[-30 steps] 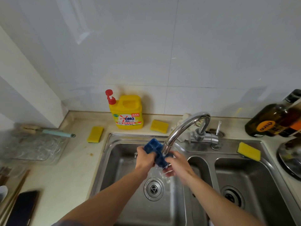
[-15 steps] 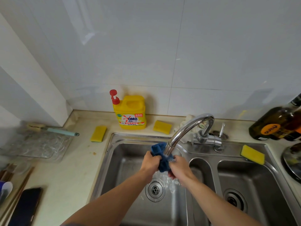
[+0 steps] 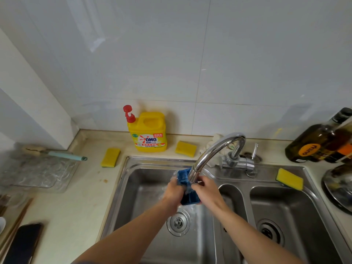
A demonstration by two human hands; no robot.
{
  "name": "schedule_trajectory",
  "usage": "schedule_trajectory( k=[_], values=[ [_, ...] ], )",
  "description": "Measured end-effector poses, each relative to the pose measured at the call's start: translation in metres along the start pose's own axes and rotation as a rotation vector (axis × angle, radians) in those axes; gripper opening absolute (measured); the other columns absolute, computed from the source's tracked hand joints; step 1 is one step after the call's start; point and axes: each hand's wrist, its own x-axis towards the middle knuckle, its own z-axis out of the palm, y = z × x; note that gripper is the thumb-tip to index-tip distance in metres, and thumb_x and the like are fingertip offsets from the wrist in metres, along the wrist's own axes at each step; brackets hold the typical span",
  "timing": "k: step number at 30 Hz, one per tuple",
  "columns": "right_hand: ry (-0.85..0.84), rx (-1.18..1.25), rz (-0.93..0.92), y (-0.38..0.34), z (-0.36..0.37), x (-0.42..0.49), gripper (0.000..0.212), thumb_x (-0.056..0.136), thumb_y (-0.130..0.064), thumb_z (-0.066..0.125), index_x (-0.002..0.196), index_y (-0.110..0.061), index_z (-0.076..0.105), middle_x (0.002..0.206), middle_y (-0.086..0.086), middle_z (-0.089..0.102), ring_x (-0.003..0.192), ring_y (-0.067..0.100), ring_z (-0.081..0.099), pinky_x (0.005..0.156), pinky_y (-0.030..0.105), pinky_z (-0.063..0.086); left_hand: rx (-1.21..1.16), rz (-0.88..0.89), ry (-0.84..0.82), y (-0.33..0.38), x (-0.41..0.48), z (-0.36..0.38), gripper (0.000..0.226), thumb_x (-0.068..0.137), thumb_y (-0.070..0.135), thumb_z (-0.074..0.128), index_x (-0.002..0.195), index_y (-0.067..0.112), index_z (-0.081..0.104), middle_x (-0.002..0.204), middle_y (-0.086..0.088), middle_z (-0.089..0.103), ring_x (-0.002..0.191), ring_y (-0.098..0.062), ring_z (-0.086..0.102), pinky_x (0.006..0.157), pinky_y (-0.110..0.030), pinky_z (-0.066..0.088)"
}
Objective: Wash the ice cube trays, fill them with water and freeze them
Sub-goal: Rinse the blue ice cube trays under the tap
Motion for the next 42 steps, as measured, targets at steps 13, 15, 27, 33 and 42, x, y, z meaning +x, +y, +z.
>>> schedule_trajectory(
  k=[13,15,27,33,42],
  values=[
    [-0.043,-0.100,0.065,0.001,0.009,0.003,0.020,0.105,-0.024,0.048,0.103,-0.012,0.064,0.098,0.011,0.070,0.056,0.020,0.072,0.044,0.025,0.053,0.181,0.127,0.127,0.007,-0.007,0.000,0.027,0.091,0.000,0.049,0.106,0.017,0.064,0.098,-0.007,0.072,0.092,-0.022,0.068,0.085,-0.037,0.058],
    [-0.067,-0.070,0.089,0.000,0.011,0.000,0.021,0.106,-0.028,0.047,0.104,-0.014,0.064,0.097,0.009,0.071,0.054,0.021,0.073,0.046,0.026,0.055,0.171,0.095,0.150,0.006,-0.006,-0.002,0.021,0.093,0.003,0.050,0.105,0.013,0.063,0.098,-0.009,0.071,0.089,-0.021,0.067,0.079,-0.034,0.056],
    [-0.087,-0.195,0.004,0.003,0.006,-0.007,0.017,0.104,-0.029,0.051,0.109,-0.016,0.060,0.099,0.005,0.068,0.075,0.021,0.073,0.052,0.026,0.058,-0.128,-0.222,0.044,0.008,0.000,-0.005,0.030,0.089,0.022,0.056,0.110,0.005,0.069,0.106,-0.019,0.074,0.102,-0.036,0.070,0.095,-0.050,0.056],
    [-0.104,-0.152,-0.057,0.007,0.004,-0.006,0.021,0.097,-0.028,0.063,0.115,-0.031,0.054,0.101,-0.005,0.067,0.091,0.015,0.070,0.077,0.037,0.063,-0.056,-0.180,0.047,0.005,-0.002,-0.002,0.023,0.090,0.008,0.045,0.105,0.010,0.062,0.092,-0.016,0.074,0.082,-0.031,0.073,0.067,-0.041,0.062],
    [-0.147,-0.115,0.059,-0.006,-0.005,0.005,0.020,0.092,-0.004,0.052,0.098,-0.012,0.069,0.094,0.016,0.073,0.078,0.031,0.075,0.065,0.047,0.065,0.470,0.080,-0.031,0.008,-0.001,-0.005,0.019,0.095,0.029,0.056,0.085,0.015,0.064,0.091,-0.010,0.071,0.087,-0.024,0.068,0.085,-0.041,0.054]
  ],
)
